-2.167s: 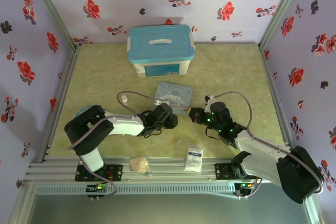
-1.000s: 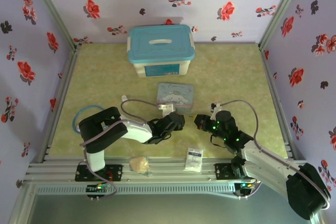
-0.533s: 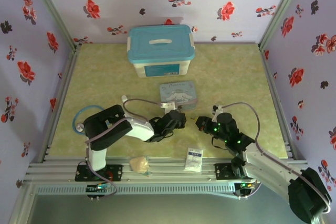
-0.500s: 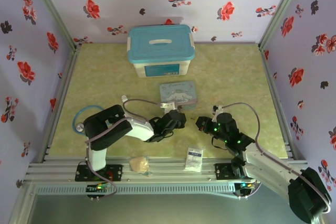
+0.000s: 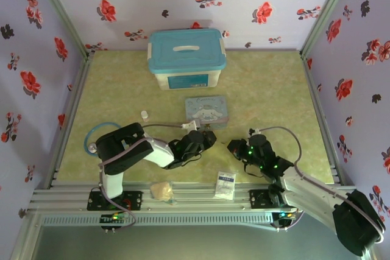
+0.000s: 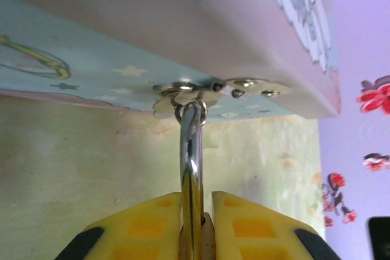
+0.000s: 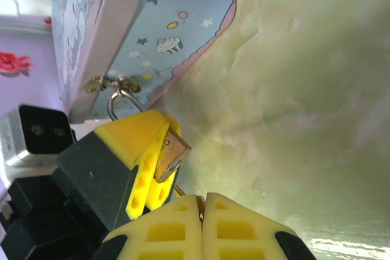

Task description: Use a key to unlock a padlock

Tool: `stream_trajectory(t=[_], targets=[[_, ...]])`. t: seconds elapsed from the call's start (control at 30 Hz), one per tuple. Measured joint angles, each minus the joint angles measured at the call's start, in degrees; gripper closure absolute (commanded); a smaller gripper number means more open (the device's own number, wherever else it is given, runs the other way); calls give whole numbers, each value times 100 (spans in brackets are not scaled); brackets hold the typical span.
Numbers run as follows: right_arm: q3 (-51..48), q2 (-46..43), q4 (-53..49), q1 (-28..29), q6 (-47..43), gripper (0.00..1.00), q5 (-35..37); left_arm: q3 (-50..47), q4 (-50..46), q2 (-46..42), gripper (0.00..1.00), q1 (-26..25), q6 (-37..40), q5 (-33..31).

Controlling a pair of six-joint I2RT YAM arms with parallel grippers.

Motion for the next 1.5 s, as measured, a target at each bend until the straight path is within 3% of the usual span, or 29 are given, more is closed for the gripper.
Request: stream_trajectory(t=[0.2,0.4,0.73,0.87,1.0,1.5], targets=[[-479,111,562,63,807,100,271,-103,656,44,100,-26,-553,-295],[-481,-439,704,162,1097,100,645,-101,1005,151,100,-87,-938,-549],[-428,-319,800,273,1130,100,896,15,1084,166,100,-127,-1349,-605],[-258,570,1373,431,1128,100,909,48,1082,166,100,-153,-1449,-680],[-216,881,1753,656,1110,100,981,55,1080,166,100,-160,-1596,-715],[-157,450,1596,745,977,100,1357,96,1130,216,100,-203,-1832,-839]])
